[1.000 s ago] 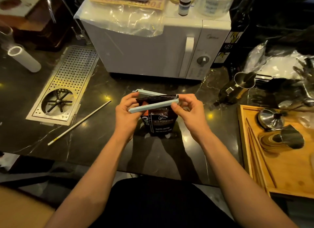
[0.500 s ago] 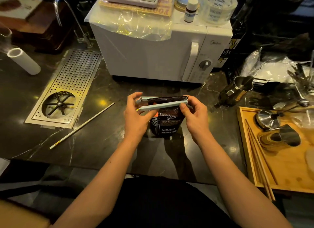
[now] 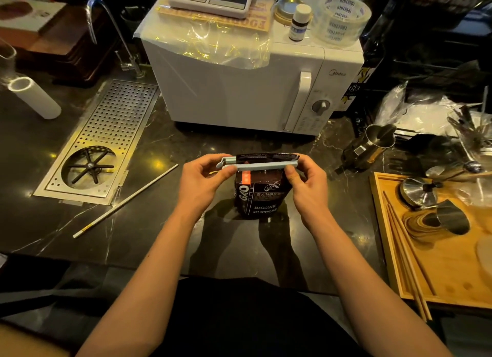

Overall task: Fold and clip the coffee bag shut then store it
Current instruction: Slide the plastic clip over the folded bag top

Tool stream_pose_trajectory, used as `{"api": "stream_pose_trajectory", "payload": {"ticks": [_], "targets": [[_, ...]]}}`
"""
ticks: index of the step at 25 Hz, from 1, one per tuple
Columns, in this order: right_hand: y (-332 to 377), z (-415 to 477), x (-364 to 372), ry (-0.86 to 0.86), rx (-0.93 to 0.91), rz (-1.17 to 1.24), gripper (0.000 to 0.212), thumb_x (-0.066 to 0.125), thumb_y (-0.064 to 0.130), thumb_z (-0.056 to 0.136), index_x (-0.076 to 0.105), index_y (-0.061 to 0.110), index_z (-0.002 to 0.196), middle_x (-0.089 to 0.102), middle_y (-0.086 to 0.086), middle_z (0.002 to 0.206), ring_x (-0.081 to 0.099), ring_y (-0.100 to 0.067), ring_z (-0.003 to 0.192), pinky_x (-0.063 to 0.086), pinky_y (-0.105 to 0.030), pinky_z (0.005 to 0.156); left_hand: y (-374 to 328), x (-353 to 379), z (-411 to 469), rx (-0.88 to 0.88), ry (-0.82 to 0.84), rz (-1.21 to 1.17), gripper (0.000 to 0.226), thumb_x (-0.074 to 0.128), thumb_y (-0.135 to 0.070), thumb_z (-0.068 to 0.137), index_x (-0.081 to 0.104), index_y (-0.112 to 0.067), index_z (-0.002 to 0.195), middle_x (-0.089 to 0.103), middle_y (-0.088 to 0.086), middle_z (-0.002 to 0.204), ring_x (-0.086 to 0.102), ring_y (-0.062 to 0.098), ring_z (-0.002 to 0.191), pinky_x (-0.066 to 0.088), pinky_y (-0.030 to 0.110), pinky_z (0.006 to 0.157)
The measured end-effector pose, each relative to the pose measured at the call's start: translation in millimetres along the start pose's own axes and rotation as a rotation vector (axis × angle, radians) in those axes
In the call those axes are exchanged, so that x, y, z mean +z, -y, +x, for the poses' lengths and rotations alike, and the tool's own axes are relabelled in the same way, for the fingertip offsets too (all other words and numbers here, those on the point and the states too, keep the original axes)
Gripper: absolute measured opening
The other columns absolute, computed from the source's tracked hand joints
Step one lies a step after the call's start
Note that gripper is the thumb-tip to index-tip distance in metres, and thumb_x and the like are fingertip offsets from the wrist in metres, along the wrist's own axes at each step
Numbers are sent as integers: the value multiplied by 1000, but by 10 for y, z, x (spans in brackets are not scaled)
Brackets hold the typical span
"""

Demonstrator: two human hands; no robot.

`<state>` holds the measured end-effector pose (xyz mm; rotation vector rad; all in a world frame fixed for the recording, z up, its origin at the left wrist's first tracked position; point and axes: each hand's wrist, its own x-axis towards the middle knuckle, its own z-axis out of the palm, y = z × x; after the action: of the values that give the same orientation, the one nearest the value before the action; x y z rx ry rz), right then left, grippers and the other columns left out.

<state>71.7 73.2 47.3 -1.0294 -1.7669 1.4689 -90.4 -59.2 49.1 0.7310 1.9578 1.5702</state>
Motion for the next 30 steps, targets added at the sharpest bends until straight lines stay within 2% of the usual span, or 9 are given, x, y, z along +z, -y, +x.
{"api": "stream_pose_trajectory", "payload": {"ticks": [3, 9, 15, 17, 19, 21, 25, 28, 30], "targets": [[1, 23, 22, -7, 9, 6, 14, 53, 11, 98, 63, 15, 108, 68, 4, 101, 65, -2, 92, 54, -16, 70, 6, 22, 56, 13, -52, 69, 20, 76, -18, 82, 72, -24, 100, 73, -6, 96, 70, 6, 94, 58, 25, 84], [8, 48, 50, -12, 12, 6, 14, 53, 11, 98, 62, 19, 105, 67, 7, 99, 64, 7, 88, 54, -15, 70, 40, 5, 118, 102, -56, 172, 13, 75, -21, 84, 72, -24, 96, 71, -9, 88, 69, 9, 90, 59, 29, 81], [-11, 83, 57, -11, -6, -27, 15, 52, 12, 98, 62, 14, 110, 67, 2, 103, 64, -11, 100, 56, -22, 77, 28, -9, 138, 205, -25, 311, 13, 70, -25, 89, 72, -17, 98, 69, -6, 89, 65, 10, 88, 57, 32, 79], [-41, 71, 37, -7, -14, -40, 16, 52, 12, 98, 61, 12, 111, 67, -1, 106, 64, -14, 102, 56, -23, 77, -5, -53, 157, 217, 37, 352, 15, 70, -27, 89, 71, -19, 101, 69, -7, 94, 64, 8, 92, 57, 30, 81], [-59, 37, 9, -1, -30, -37, 18, 52, 11, 99, 61, 8, 114, 66, -4, 108, 63, -13, 103, 55, -20, 76, -58, -53, 159, 215, 109, 320, 22, 74, -28, 85, 70, -24, 106, 69, -12, 99, 64, 2, 96, 54, 22, 85], [-62, 0, -4, 14, -39, -25, 19, 51, 11, 99, 60, 6, 115, 66, -3, 107, 63, -9, 100, 54, -18, 74, -91, 4, 157, 234, 133, 258, 28, 79, -25, 80, 72, -22, 107, 68, -17, 96, 64, -6, 93, 50, 14, 83], [-21, -44, -65, 59, -27, -42, 18, 54, 9, 98, 61, 7, 114, 66, 3, 105, 63, -2, 100, 54, -19, 78, -64, 35, 179, 277, 117, 236, 21, 80, -19, 78, 76, -14, 98, 69, -12, 88, 65, -1, 86, 51, 13, 77], [184, -21, -136, 156, -153, -266, 30, 65, 18, 92, 60, 20, 121, 65, 5, 115, 60, -9, 110, 52, -28, 93, -60, -9, 171, 275, 131, 246, 22, 80, -20, 78, 76, -14, 98, 72, -7, 90, 67, 5, 86, 51, 14, 76], [436, 94, -103, 292, -319, -581, 34, 70, 26, 87, 63, 22, 120, 64, 5, 112, 60, -12, 107, 51, -33, 92, -76, -6, 157, 285, 144, 258, 22, 80, -20, 78, 76, -14, 99, 72, -6, 90, 67, 6, 86, 50, 13, 75]]}}
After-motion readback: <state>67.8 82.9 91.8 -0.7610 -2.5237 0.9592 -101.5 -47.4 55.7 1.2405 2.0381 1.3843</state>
